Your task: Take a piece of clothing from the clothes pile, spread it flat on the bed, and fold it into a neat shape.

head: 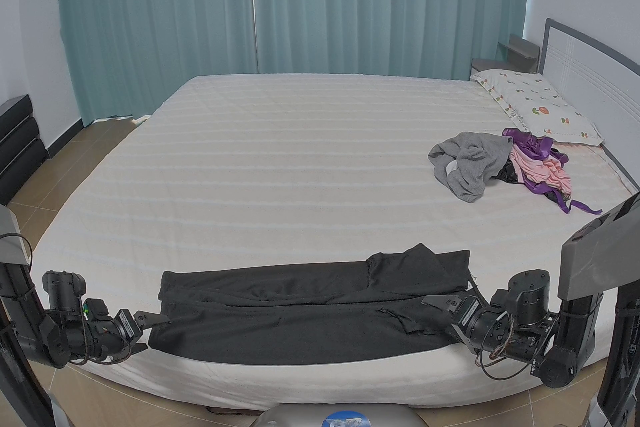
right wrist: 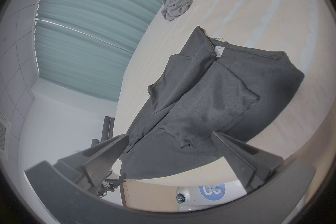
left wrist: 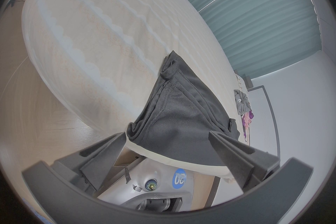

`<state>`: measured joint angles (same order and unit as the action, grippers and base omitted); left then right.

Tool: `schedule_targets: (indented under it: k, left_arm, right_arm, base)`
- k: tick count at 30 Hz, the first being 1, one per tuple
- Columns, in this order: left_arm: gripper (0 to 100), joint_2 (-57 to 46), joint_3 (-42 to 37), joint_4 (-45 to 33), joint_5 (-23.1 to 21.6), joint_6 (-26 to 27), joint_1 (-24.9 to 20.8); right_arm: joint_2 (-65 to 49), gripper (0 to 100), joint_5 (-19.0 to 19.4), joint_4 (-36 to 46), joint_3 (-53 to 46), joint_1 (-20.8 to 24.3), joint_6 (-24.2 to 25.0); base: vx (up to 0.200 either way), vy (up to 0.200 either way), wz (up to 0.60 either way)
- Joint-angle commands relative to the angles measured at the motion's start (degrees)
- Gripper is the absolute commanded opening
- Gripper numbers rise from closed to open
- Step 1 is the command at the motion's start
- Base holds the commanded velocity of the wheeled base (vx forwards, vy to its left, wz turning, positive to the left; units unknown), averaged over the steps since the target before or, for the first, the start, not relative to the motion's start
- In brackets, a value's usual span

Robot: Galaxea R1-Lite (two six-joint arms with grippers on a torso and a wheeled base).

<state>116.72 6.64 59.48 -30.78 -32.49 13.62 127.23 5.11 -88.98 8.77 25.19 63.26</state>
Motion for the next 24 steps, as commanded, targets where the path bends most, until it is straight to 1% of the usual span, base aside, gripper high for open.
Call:
schedule_targets:
  k: [1, 12, 16, 24]
  left_arm:
    - [100, 0.2, 0.0, 0.0, 0.0, 0.1, 0.0]
    - [100, 0.2, -0.1, 0.0, 0.0, 0.4, 0.0]
    - [100, 0.3, -0.1, 0.0, 0.0, 0.4, 0.0]
    - [100, 0.5, -0.1, 0.0, 0.0, 0.5, 0.0]
  right_arm:
    - [2.1, 100, -0.1, -0.8, 1.3, -0.2, -0.1]
    - [4.3, 100, -0.4, -0.8, 1.3, 0.0, -0.2]
    - [4.5, 100, -1.4, -0.8, 1.5, 0.0, 0.0]
    - [4.4, 100, -2.2, -0.8, 1.5, 0.2, 0.2]
  base:
    - [0.0, 0.0, 0.0]
    - [0.0, 0.0, 0.0]
    - [0.0, 0.0, 0.0]
    - [0.0, 0.0, 0.0]
